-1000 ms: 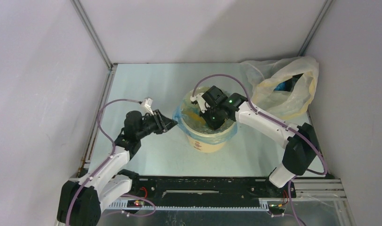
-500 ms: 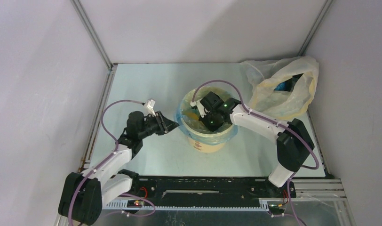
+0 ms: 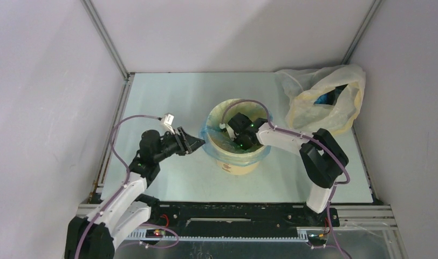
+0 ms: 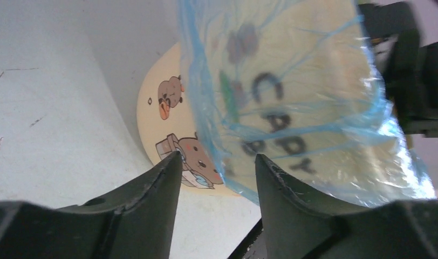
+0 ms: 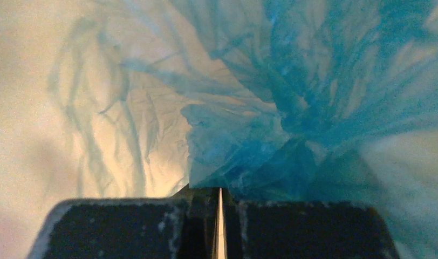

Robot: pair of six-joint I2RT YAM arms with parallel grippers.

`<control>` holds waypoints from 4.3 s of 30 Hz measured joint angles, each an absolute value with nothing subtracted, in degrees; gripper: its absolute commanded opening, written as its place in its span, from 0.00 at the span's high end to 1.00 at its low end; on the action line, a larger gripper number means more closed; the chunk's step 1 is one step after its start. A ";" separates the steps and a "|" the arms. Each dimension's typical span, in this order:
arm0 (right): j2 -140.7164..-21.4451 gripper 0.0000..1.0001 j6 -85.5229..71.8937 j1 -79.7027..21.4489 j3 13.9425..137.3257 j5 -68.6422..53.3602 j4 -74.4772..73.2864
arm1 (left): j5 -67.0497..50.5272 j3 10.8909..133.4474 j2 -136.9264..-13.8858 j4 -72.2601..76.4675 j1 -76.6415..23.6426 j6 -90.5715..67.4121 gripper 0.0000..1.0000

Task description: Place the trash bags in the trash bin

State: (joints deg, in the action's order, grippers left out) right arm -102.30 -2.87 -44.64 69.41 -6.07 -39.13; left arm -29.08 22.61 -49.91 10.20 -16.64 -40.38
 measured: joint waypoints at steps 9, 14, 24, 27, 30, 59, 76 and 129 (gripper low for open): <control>-106.00 1.00 -4.67 -44.51 67.37 -6.52 -35.40 | -27.64 27.68 -40.66 -0.19 -16.64 -39.05 0.27; -106.08 1.00 -5.19 -44.49 67.37 -6.70 -34.76 | -27.16 29.50 -38.24 -4.01 -16.64 -38.76 0.24; -105.43 1.00 -5.69 -44.91 67.24 -6.02 -34.44 | -27.18 31.62 -38.28 -7.27 -16.64 -37.95 0.26; -104.33 0.83 -5.67 -45.25 66.81 -5.54 -34.59 | -27.16 31.62 -39.09 -7.84 -16.64 -37.87 0.26; -102.59 0.09 -5.74 -45.52 66.67 -5.10 -34.87 | -27.16 31.62 -39.09 -8.10 -16.64 -37.54 0.26; -97.71 0.79 -7.31 -45.89 66.61 -5.80 -35.88 | -27.18 31.62 -41.30 -8.01 -16.64 -36.93 0.34; -91.48 1.00 -8.56 -45.56 66.57 -6.24 -35.94 | -27.68 28.29 -48.64 -1.39 -16.64 -37.01 0.37; -78.94 0.82 -8.64 -45.28 69.25 -1.48 -41.23 | -23.79 33.08 -41.50 -11.18 -17.89 -33.52 0.30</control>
